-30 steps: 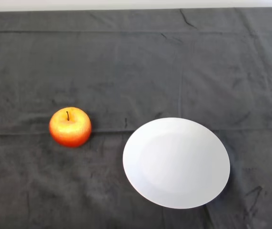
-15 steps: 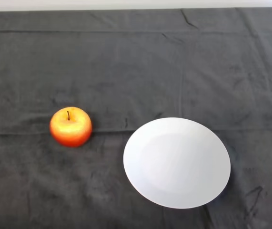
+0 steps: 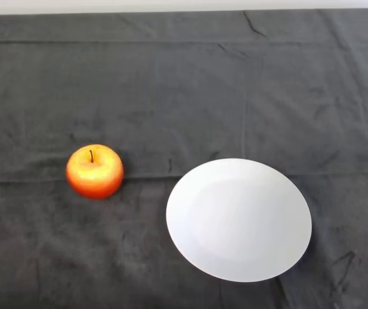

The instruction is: Move the apple to the plate

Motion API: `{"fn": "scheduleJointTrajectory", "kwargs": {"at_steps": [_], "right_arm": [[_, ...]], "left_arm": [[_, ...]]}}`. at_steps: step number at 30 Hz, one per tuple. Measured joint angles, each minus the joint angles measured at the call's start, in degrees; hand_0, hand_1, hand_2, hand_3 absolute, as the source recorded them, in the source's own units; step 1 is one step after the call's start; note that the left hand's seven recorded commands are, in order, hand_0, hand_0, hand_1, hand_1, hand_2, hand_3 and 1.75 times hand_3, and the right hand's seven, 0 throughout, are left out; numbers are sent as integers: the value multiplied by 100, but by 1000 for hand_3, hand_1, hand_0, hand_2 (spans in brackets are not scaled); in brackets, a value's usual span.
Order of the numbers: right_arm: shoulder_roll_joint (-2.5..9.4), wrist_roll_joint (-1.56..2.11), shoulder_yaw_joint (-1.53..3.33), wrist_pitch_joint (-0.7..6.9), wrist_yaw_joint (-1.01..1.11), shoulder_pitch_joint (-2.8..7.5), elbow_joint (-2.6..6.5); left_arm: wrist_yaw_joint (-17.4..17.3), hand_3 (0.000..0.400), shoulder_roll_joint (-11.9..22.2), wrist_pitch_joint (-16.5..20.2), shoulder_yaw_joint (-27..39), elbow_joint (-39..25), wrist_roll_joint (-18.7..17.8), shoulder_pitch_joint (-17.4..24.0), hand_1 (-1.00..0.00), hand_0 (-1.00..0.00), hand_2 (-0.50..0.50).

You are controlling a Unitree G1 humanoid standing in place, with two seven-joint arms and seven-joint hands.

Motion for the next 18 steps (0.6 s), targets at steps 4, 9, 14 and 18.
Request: {"fn": "scheduleJointTrajectory", "kwargs": {"at_steps": [4, 9, 14, 18], "right_arm": [[0, 0, 0, 0, 1, 0, 0], [0, 0, 0, 0, 1, 0, 0], [0, 0, 0, 0, 1, 0, 0], [1, 0, 0, 1, 2, 0, 1]], "left_arm": [[-72, 0, -132, -5, -158, 0, 216, -5, 0, 0, 0], [-154, 0, -275, -106, -294, -2, 505, -33, 0, 0, 0], [-157, 0, -464, -283, -595, -2, 762, -70, 0, 0, 0], [-87, 0, -608, -420, -872, -2, 1144, -150, 0, 0, 0]]}}
